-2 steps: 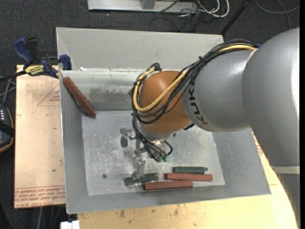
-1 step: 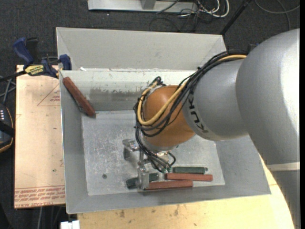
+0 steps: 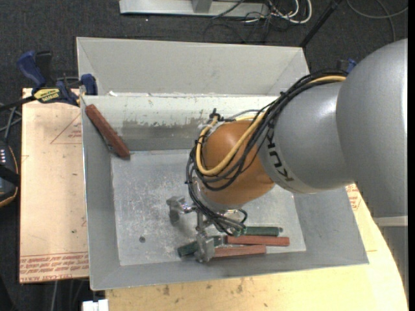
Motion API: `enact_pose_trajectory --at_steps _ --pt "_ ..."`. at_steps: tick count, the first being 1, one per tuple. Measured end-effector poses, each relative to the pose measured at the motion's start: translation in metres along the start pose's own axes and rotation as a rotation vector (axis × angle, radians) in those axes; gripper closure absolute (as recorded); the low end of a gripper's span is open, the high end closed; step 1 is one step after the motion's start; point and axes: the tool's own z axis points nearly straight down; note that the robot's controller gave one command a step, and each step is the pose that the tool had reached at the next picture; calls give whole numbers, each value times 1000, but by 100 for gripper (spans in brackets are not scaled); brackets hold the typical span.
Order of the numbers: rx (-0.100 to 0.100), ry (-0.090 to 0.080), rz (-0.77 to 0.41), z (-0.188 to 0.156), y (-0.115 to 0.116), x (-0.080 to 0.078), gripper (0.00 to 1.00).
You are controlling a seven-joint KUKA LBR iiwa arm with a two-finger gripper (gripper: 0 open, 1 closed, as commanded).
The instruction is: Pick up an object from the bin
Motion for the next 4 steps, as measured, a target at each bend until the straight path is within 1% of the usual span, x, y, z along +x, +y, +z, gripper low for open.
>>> enact_pose_trajectory --at_steps 1,2,3,4 --pt "3 -9 -265 8 10 14 100" --pt "3 -9 -265 8 10 14 100" --pt "-2 5 -249 -47 4 20 100" --pt "2 -4 -442 -72 34 5 100"
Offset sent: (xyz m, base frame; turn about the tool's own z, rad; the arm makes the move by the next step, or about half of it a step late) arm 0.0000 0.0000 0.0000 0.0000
